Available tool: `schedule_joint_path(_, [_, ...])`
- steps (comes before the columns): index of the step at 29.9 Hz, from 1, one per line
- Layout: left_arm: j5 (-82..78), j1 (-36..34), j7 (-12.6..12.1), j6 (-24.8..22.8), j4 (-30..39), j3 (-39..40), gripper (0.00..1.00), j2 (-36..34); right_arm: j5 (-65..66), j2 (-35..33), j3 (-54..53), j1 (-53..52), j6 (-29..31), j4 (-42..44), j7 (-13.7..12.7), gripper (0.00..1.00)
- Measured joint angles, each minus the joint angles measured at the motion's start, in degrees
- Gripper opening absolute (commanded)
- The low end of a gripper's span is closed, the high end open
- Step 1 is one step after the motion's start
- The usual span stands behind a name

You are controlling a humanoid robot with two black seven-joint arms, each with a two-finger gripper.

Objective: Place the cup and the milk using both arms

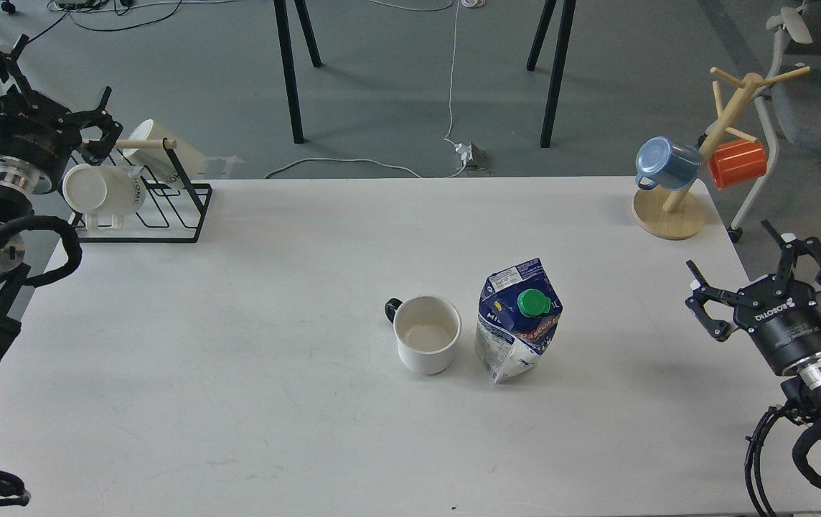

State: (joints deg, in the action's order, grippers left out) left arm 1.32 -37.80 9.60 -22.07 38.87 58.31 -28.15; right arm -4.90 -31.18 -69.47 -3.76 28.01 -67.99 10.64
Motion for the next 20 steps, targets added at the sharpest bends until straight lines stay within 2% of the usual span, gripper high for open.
schedule_joint_path(5, [0.18, -0.42, -0.02, 0.0, -0.07, 0.46, 0.99, 3.46, -0.58, -0.02, 0.6, -14.09, 0.0, 7.51, -1.23, 0.96])
schedule_joint_path(11, [1.16, -0.64, -0.02, -0.75, -0.03, 2.26, 0.99, 6.88, -0.65, 3.33, 4.22, -30.0, 0.0, 22.91, -7.03, 0.97])
schedule_joint_path(15, [2.32, -0.39, 0.19, -1.01, 0.22, 2.59, 0.99, 8.04, -0.69, 7.92, 5.22, -36.98, 0.0, 31.31, -7.61, 0.99])
schedule_joint_path(20, [2.61, 0.42, 0.48, -1.19, 1.42, 2.86, 0.99, 8.35, -0.72, 11.11, 5.42, -38.83, 0.0, 33.48, -7.56, 0.99])
